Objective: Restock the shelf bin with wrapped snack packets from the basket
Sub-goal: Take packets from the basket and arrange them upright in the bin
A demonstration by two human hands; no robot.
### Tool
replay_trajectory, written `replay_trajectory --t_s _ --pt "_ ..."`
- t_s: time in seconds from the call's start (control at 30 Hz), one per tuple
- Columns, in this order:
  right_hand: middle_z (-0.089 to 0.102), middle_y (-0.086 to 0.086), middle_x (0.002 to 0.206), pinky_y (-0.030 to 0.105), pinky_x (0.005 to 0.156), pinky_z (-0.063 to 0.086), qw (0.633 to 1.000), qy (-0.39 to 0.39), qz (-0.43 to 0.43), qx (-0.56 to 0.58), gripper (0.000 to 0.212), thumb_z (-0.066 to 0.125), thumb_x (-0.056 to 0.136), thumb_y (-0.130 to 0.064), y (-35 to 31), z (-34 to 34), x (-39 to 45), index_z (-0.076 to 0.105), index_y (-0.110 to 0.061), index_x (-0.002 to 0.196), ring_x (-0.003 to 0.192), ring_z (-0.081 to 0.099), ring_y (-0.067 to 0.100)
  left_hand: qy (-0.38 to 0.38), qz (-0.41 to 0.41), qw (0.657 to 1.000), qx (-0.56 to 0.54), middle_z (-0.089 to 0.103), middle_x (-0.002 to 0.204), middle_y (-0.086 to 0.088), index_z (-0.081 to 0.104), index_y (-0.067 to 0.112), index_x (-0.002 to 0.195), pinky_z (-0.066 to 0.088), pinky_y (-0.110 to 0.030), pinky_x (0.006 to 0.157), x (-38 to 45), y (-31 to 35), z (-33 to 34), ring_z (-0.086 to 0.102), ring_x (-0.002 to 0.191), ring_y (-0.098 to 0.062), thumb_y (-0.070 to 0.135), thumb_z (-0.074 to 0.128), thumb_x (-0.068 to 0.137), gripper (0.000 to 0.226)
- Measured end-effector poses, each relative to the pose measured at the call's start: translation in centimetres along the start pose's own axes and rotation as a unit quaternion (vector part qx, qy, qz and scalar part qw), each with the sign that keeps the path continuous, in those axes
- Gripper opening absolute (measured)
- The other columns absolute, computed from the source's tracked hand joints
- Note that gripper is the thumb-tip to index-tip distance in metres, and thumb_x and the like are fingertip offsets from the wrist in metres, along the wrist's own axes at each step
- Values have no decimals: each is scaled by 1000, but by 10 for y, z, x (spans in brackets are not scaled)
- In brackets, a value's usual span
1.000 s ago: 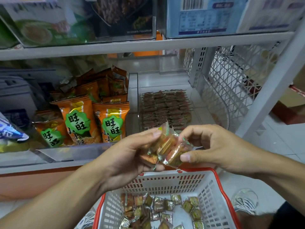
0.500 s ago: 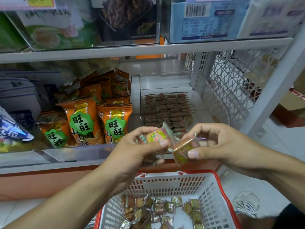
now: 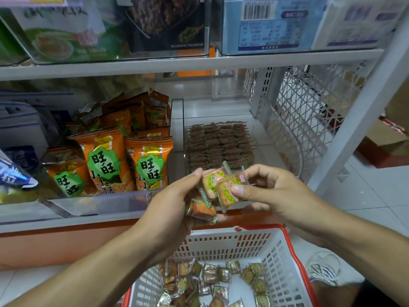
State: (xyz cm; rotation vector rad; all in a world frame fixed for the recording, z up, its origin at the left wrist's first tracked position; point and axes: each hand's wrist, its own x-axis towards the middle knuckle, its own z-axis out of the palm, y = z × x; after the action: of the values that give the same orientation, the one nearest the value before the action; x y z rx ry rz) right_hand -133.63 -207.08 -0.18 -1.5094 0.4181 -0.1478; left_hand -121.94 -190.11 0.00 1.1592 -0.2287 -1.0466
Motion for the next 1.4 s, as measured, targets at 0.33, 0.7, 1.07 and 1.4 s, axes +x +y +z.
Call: replay_trajectory --t_s 0.33,0.7,1.07,1.4 --pt "77 10 104 32 73 62 1000 -15 -8 -1 35 80 74 -28 -2 -8 2 65 -12 102 95 75 22 0 33 998 48 78 108 -9 79 18 104 64 -36 71 5 -6 -10 73 79 -13 28 65 89 23" --pt "70 -19 106 42 80 57 897 -117 -123 -407 41 83 78 -42 -10 -20 -4 66 -49 114 89 69 7 -160 -73 911 374 75 87 -12 76 9 106 55 -29 59 10 9 -36 63 65 -21 22 73 95 18" --pt "70 4 129 46 105 49 946 -228 101 -206 66 75 86 -3 1 -8 -3 49 -29 142 119 66 21 -109 -129 945 280 70 76 -8 57 4 117 55 -28 53 9 0 -25 61 56 -17 9 86 76 50" --pt "68 15 128 33 91 57 964 -188 143 125 39 71 88 -16 -16 -15 0 69 -13 126 107 68 18 -159 -71 982 80 73 99 -17 65 5 129 60 -25 67 3 23 -35 73 80 -19 -15 70 76 57"
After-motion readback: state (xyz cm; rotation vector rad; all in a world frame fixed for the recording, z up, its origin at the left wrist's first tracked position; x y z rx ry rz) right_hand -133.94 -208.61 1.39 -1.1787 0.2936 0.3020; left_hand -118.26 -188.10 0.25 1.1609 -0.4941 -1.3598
